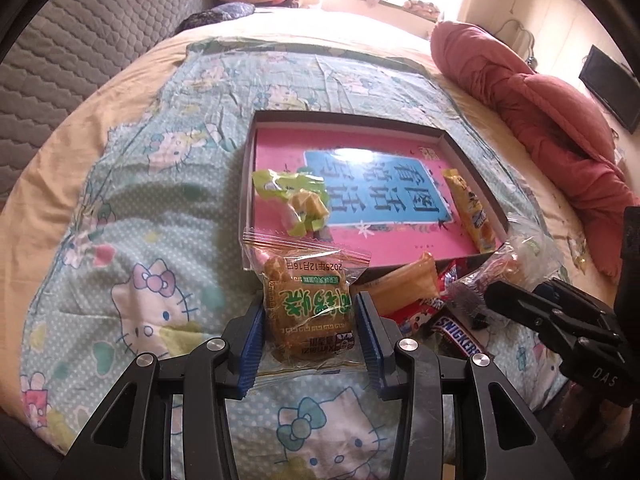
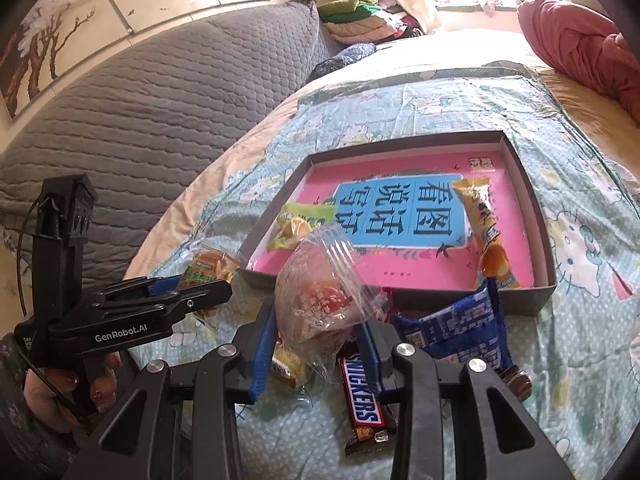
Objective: Organize snacks
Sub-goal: 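Grasp the green-labelled bread bag with the left tool while the right tool grasps the clear candy bag, then carry the bread bag over the tray with the left tool while the right tool carries the candy bag there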
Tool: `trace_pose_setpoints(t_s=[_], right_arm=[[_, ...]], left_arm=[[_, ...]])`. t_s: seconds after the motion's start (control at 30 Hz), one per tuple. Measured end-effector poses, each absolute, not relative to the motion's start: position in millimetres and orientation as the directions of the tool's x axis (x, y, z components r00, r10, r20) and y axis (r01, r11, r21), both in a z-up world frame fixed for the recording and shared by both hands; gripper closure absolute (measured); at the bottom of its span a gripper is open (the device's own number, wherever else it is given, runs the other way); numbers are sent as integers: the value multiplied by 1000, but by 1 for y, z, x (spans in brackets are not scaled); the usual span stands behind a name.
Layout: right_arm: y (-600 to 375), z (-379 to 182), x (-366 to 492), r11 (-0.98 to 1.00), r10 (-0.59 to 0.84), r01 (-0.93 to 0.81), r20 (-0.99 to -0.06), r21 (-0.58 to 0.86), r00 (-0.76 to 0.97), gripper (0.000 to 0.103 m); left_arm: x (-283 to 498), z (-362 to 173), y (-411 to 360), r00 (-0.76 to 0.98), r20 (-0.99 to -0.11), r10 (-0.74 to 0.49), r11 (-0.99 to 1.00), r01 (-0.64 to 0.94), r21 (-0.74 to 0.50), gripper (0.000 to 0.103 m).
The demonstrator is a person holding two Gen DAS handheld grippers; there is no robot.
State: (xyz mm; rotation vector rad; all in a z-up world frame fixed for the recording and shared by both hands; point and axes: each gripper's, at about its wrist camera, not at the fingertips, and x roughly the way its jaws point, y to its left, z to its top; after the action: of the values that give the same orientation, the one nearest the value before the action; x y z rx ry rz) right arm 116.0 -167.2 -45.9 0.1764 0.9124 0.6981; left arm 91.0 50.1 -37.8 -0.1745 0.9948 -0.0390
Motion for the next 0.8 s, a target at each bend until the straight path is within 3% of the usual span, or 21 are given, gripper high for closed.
trace_pose_setpoints(t_s=[0.8], right_arm=[[-200,-31,140,806,589,-424,-630,414,505,65]], left_arm=[[112,-25,48,579,-806,-123,978,-67,-197,58]])
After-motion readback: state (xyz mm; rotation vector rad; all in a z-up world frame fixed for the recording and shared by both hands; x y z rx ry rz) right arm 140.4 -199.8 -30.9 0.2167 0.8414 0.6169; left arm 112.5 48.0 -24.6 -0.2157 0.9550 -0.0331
